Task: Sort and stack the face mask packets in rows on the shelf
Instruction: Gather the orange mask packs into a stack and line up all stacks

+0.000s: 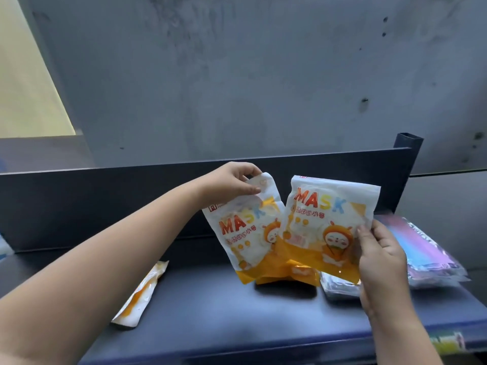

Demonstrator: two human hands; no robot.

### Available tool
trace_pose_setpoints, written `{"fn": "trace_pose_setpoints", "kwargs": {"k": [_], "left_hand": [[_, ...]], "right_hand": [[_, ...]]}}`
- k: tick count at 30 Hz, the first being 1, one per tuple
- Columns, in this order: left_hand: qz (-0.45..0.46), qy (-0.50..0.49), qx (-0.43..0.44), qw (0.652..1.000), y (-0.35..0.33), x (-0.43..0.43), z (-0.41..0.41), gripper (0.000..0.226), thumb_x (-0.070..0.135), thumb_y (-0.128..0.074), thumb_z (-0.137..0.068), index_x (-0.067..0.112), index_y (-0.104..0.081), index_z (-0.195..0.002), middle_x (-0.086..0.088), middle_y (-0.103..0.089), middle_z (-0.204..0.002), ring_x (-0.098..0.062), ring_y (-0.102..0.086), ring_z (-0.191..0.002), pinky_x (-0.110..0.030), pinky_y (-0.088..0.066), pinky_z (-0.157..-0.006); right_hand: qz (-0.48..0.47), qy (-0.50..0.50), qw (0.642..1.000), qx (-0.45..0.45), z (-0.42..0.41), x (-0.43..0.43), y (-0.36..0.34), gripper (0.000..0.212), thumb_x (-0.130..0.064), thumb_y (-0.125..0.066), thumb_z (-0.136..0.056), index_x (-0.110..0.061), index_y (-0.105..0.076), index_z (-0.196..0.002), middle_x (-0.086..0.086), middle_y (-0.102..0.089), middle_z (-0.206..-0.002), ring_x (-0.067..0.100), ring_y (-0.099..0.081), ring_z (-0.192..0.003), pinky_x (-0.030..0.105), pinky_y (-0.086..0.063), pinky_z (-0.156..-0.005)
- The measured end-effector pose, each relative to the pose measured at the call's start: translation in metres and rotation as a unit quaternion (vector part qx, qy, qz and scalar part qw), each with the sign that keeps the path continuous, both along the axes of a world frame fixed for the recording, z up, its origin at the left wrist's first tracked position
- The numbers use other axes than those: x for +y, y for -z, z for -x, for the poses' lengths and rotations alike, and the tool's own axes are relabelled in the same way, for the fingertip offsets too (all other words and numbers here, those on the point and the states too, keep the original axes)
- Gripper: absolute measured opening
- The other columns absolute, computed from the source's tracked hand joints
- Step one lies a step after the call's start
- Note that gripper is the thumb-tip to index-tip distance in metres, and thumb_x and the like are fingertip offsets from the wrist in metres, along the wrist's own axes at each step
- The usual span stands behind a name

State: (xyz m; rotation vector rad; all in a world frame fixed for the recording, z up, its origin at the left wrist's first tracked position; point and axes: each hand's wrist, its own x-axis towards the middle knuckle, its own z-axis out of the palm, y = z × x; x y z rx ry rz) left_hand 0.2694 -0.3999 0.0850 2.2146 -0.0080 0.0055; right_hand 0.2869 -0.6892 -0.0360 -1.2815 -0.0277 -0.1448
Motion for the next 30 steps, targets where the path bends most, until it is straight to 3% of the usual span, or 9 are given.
{"fn": "trace_pose_setpoints", "kwargs": {"k": [3, 8, 13, 18, 22, 24, 27, 30], "left_hand": [[-0.004, 0.020, 0.025, 0.999, 0.004, -0.013, -0.029, 0.022, 0.018, -0.071, -0.098, 0.018, -0.070, -0.120, -0.010, -0.079, -0.109, -0.024, -0.081, -0.091, -0.037, -0.066, -0.076], [-0.057, 0.009, 0.071, 0.996, 0.012, -0.031, -0.085, 0.026, 0.020, -0.073, -0.095, 0.022, -0.072, -0.121, -0.003, -0.078, -0.112, -0.022, -0.079, -0.096, -0.044, -0.066, -0.086], [-0.248, 0.037, 0.109, 0.962, 0.030, -0.049, -0.124, 0.010, 0.034, -0.069, -0.093, 0.030, -0.069, -0.102, 0.006, -0.071, -0.105, -0.018, -0.070, -0.098, -0.039, -0.061, -0.087], [-0.318, 0.031, 0.096, 0.943, 0.045, -0.058, -0.147, 0.031, 0.041, -0.077, -0.085, 0.031, -0.071, -0.114, 0.007, -0.069, -0.110, -0.016, -0.068, -0.100, -0.037, -0.062, -0.086], [-0.245, 0.011, 0.071, 0.967, 0.058, -0.061, -0.149, 0.036, 0.036, -0.077, -0.089, 0.025, -0.069, -0.123, 0.006, -0.069, -0.115, -0.015, -0.067, -0.103, -0.036, -0.062, -0.089], [-0.191, -0.011, 0.032, 0.981, 0.066, -0.058, -0.143, 0.030, 0.019, -0.068, -0.096, 0.021, -0.068, -0.126, 0.005, -0.070, -0.115, -0.013, -0.068, -0.104, -0.030, -0.060, -0.087], [-0.139, -0.055, -0.056, 0.987, 0.077, -0.051, -0.120, 0.050, -0.013, -0.044, -0.089, 0.018, -0.070, -0.118, 0.003, -0.072, -0.112, -0.013, -0.067, -0.108, -0.033, -0.060, -0.091], [-0.107, -0.121, -0.109, 0.981, 0.087, -0.045, -0.094, 0.043, -0.010, -0.043, -0.090, 0.017, -0.071, -0.109, 0.002, -0.072, -0.102, -0.013, -0.068, -0.100, -0.034, -0.060, -0.085]], "right_hand": [[0.016, -0.003, 1.000, 0.004, -0.014, -0.007, -0.001, 0.024, -0.021, -0.050, -0.109, -0.028, -0.073, -0.110, -0.006, -0.081, -0.104, 0.014, -0.078, -0.095, 0.028, -0.062, -0.066], [0.039, -0.013, 0.999, 0.019, -0.039, -0.016, -0.001, 0.025, -0.023, -0.049, -0.110, -0.029, -0.073, -0.111, -0.004, -0.081, -0.106, 0.013, -0.077, -0.096, 0.035, -0.062, -0.071], [0.054, -0.029, 0.997, 0.037, -0.053, -0.017, 0.008, 0.025, -0.020, -0.050, -0.109, -0.028, -0.074, -0.109, 0.000, -0.080, -0.107, 0.022, -0.075, -0.101, 0.044, -0.062, -0.081], [0.077, -0.043, 0.994, 0.060, -0.062, -0.015, 0.022, 0.025, -0.018, -0.050, -0.109, -0.023, -0.074, -0.108, 0.000, -0.081, -0.100, 0.020, -0.077, -0.095, 0.037, -0.061, -0.072], [0.098, -0.037, 0.992, 0.075, -0.067, -0.013, 0.028, 0.025, -0.020, -0.049, -0.109, -0.024, -0.074, -0.105, -0.001, -0.080, -0.101, 0.019, -0.076, -0.094, 0.037, -0.061, -0.073], [0.098, -0.035, 0.991, 0.080, -0.071, -0.014, 0.029, 0.025, -0.020, -0.049, -0.109, -0.024, -0.074, -0.106, -0.002, -0.080, -0.101, 0.019, -0.076, -0.095, 0.038, -0.062, -0.075], [0.100, -0.036, 0.990, 0.090, -0.076, -0.014, 0.032, 0.024, -0.020, -0.049, -0.109, -0.023, -0.073, -0.107, -0.002, -0.081, -0.099, 0.019, -0.078, -0.093, 0.038, -0.062, -0.074], [0.104, -0.042, 0.989, 0.091, -0.079, -0.013, 0.032, 0.025, -0.021, -0.049, -0.109, -0.024, -0.073, -0.108, -0.002, -0.081, -0.100, 0.018, -0.078, -0.092, 0.039, -0.063, -0.075]]}}
